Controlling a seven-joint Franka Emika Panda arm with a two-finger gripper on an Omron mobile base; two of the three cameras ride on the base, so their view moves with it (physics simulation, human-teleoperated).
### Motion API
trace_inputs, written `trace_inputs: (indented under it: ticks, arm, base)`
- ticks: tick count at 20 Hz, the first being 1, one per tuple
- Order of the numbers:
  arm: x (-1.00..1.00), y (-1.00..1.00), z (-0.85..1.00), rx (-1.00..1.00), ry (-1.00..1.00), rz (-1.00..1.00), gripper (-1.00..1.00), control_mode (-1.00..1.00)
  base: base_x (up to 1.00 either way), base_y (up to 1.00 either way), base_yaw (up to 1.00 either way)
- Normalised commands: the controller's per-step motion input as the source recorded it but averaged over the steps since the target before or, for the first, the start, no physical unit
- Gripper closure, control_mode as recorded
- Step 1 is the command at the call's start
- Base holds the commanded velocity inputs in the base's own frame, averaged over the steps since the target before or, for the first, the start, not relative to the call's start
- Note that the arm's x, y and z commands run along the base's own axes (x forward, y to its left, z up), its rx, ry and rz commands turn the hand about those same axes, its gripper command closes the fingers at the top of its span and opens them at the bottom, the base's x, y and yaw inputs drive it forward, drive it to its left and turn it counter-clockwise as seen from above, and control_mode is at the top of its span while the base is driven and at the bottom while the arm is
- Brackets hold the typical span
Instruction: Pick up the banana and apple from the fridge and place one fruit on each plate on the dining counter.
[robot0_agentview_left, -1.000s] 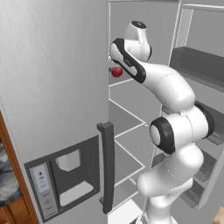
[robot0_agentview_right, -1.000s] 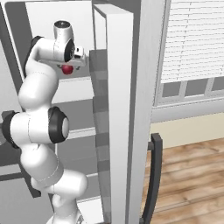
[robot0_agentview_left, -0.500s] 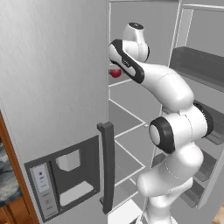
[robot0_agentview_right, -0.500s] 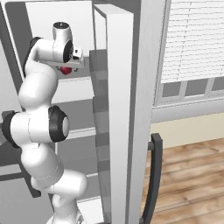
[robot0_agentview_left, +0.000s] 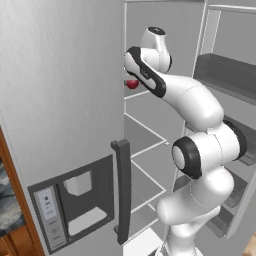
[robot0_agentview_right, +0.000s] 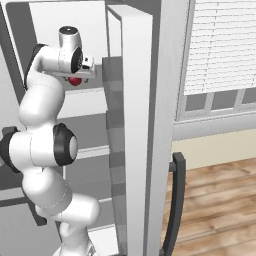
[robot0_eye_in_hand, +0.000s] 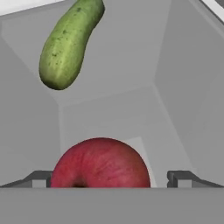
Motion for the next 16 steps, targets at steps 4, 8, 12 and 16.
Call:
trace_inputs:
  ticks: [4,8,12,16]
  arm:
    - [0.00,0.00,-0.25,0.01,0.00,0.00,-1.00,-1.00]
    - [0.00,0.00,-0.25,0.01,0.00,0.00,1.00,-1.00]
    - [0.00,0.00,-0.11,0.01,0.02,0.00,1.00,-1.00]
    - [-0.33,0.00,0.00,0.00,-0.08,0.00,1.00,-1.00]
  base:
    - [0.00,0.00,0.00]
    - [0.00,0.00,0.00]
    - [0.00,0.00,0.00]
    - [0.00,0.00,0.00]
